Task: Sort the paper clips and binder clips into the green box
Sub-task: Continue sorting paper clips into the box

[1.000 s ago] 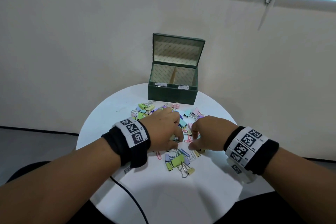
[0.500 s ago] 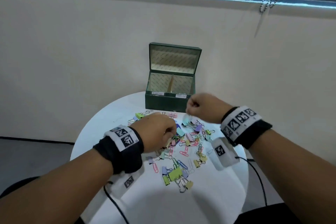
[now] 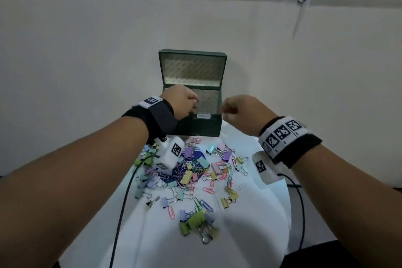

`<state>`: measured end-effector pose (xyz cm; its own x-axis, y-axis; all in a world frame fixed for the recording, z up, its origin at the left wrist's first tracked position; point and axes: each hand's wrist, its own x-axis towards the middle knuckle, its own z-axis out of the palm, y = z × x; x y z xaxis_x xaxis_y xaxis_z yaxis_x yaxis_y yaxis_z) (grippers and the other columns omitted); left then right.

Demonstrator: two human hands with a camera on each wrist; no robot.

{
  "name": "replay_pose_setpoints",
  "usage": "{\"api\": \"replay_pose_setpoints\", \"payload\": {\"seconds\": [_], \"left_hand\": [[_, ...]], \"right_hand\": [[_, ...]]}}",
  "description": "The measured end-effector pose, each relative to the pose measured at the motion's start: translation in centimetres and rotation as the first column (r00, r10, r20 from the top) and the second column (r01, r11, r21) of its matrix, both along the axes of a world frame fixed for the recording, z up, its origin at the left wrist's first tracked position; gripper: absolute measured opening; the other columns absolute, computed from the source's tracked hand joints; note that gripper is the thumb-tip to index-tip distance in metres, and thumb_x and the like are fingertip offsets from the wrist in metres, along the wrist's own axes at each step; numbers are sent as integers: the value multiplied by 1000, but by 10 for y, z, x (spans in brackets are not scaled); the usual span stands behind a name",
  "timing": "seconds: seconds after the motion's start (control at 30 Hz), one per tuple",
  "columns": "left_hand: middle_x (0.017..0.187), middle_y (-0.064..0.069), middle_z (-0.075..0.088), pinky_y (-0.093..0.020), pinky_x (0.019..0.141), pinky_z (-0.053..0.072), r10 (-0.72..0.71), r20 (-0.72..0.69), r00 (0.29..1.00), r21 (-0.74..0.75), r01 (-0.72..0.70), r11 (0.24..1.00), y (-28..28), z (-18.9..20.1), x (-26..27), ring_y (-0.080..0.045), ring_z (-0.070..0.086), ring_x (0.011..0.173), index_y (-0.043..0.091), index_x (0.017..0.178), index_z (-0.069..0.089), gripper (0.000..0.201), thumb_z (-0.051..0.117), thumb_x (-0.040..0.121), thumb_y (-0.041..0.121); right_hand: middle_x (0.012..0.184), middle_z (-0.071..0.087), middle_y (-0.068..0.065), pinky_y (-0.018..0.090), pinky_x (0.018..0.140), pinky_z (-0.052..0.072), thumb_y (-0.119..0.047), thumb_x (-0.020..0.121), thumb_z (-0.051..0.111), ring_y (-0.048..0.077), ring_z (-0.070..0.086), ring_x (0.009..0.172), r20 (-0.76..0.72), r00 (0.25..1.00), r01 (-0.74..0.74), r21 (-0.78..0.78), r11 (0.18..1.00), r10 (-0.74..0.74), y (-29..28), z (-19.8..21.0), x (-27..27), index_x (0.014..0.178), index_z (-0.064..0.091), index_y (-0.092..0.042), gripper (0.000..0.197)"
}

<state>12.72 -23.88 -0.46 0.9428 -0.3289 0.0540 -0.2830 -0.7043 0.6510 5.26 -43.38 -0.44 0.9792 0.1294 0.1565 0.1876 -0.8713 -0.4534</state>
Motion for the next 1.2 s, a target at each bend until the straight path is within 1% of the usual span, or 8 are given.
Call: {"api": "replay_pose_setpoints", "payload": {"seconds": [0.13,0.33,0.53,0.67,0.77,0.97,1.07,1.2], "left_hand": [[101,15,66,-27,89,49,-219,210,953,298,151,943,18,9,-36,-5,62,93,29,115,70,23,58,97,23],[75,19,66,-21,70,52,-430,-208,879,616,459,640,70,-3,-123,1,59,68,33,84,68,11,65,88,43],[82,18,59,-27,74,52,-378,-163,911,666,384,639,98,-29,-151,0,55,75,46,106,64,36,66,76,65],[97,19,45,-29,81,48,-482,-120,868,674,427,603,93,-36,-160,-3,47,85,52,125,57,38,63,87,54],[92,16,38,-29,72,47,-589,-36,808,703,439,559,88,-40,-164,-4,40,79,47,118,65,26,58,93,47],[94,11,50,-31,67,48,-642,51,765,699,432,570,81,-43,-168,-12,52,81,28,89,65,16,50,92,32],[87,11,57,-32,71,52,-511,45,858,524,416,744,78,-33,-160,-12,55,78,26,82,58,7,53,87,28],[81,8,67,-35,72,57,-297,-62,953,191,303,933,67,-25,-141,-11,62,72,31,89,61,17,57,87,15]], "right_hand": [[76,61,-16,19,62,43,-18,89,60,1,54,66,-262,963,-122,-232,965,59,-21,-20,-46,95,74,-33,21],[88,65,-16,29,81,54,-41,81,72,3,60,81,-336,938,-172,-236,956,85,-30,-54,-78,90,68,-34,12],[97,63,-14,25,83,52,-41,80,77,1,59,88,-355,928,-196,-220,956,108,-29,-56,-93,98,73,-37,19],[91,65,-10,30,76,55,-29,85,71,7,61,79,-356,928,-192,-203,960,110,-24,-61,-100,81,69,-27,5],[84,63,-8,35,71,57,-26,82,58,15,62,74,-280,954,-170,-221,960,105,-23,-63,-107,75,58,-20,9],[68,56,-7,28,57,40,-13,88,46,12,47,59,-208,963,-207,-154,966,173,-14,-60,-105,84,45,-35,23],[73,53,-11,29,65,39,-25,99,41,11,51,71,-297,943,-237,-275,932,152,-6,-56,-100,107,53,-37,19],[97,64,-12,37,83,52,-45,92,55,16,57,91,-318,938,-253,-349,902,139,-6,-61,-92,99,54,-43,7]]}}
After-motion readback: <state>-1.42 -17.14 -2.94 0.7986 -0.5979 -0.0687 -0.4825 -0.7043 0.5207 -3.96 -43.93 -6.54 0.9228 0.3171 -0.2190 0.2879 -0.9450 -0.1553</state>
